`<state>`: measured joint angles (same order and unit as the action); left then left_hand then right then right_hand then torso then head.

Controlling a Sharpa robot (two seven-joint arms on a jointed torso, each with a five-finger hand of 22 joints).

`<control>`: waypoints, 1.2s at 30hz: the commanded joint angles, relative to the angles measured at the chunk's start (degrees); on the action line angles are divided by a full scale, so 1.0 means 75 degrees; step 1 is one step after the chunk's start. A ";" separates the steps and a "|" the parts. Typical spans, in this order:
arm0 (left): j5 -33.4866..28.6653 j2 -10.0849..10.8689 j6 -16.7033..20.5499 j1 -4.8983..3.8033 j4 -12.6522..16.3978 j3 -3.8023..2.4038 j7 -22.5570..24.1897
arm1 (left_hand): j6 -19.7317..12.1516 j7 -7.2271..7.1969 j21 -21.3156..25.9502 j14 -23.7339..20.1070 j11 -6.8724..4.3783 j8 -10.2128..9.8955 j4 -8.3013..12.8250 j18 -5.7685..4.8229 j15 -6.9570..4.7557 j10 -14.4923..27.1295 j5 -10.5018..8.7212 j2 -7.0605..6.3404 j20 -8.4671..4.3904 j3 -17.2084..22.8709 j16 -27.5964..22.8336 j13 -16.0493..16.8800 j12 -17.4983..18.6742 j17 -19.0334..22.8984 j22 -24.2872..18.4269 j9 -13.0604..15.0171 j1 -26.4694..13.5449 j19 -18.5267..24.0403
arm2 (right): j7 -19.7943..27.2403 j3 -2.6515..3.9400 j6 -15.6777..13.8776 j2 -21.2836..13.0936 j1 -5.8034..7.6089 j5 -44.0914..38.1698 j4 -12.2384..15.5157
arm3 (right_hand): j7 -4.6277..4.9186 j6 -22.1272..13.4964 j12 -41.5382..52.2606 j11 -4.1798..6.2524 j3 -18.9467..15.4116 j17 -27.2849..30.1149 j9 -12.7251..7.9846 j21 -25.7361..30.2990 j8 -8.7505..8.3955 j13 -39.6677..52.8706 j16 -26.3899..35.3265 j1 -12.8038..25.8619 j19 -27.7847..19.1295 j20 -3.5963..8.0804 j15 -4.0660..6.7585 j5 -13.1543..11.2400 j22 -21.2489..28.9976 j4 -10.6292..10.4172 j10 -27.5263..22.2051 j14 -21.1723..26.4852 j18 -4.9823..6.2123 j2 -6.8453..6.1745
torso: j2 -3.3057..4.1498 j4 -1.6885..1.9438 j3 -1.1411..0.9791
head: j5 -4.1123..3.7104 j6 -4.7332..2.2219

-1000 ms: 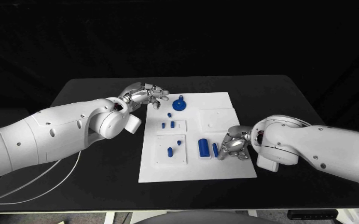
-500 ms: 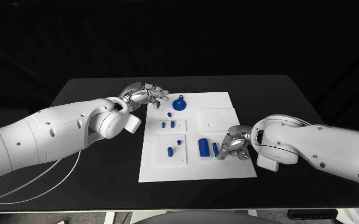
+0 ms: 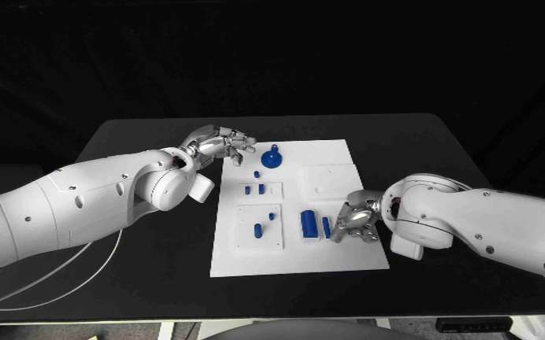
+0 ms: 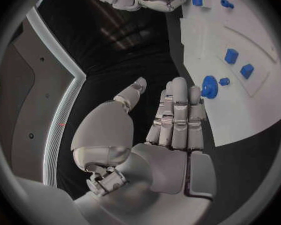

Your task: Assemble the parts on the task board

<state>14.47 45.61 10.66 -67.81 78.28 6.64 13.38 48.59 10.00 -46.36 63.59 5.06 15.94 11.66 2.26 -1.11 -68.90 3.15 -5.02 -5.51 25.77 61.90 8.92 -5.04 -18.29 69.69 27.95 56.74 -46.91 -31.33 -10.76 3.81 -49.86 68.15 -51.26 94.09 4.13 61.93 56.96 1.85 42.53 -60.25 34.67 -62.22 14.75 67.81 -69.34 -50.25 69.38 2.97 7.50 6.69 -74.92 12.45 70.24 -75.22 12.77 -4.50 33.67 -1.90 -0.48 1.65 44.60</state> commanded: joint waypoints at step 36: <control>-0.1034 -0.0112 0.0304 -0.0185 -0.0832 -0.0013 0.0418 | 0.0002 -0.0035 0.0061 -0.0001 0.0025 0.0075 0.0043 0.0142 -0.0003 -0.0058 0.0035 0.0021 -0.0153 0.0018 -0.0056 -0.0003 -0.0057 -0.0019 0.0032 -0.0018 0.0081 -0.0011 | 0.4592 0.0475 -0.1645 0.0705 0.0475 0.2504 -0.3093 | 0.0219 -0.0629 -0.0171 -0.0162 -0.0922 0.0124 -0.0026 0.0359 -0.0209 -0.0039 0.0357 -0.0018 -0.0366 -0.0001 -0.0092 0.0456 0.0060 0.0366 -0.0381 0.0290 0.0297 -0.0473 | -0.0071 0.0009 0.0030 | -0.0148 -0.1132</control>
<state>10.48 44.93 11.58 -69.02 72.54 6.61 14.38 48.59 10.00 -46.13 63.59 5.19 16.15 11.74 2.66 -1.11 -69.03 3.15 -5.02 -5.49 25.85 61.66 8.92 -5.28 -18.38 69.85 27.91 56.74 -46.89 -6.56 -7.22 -3.73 -45.22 71.70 -39.18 72.52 5.20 57.94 55.76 0.61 35.57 -59.35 34.43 -59.62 13.31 67.61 -66.74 -50.08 66.81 2.95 6.82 10.02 -74.51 15.00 67.51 -73.19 12.78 -8.02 33.33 -1.86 -0.35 0.58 37.11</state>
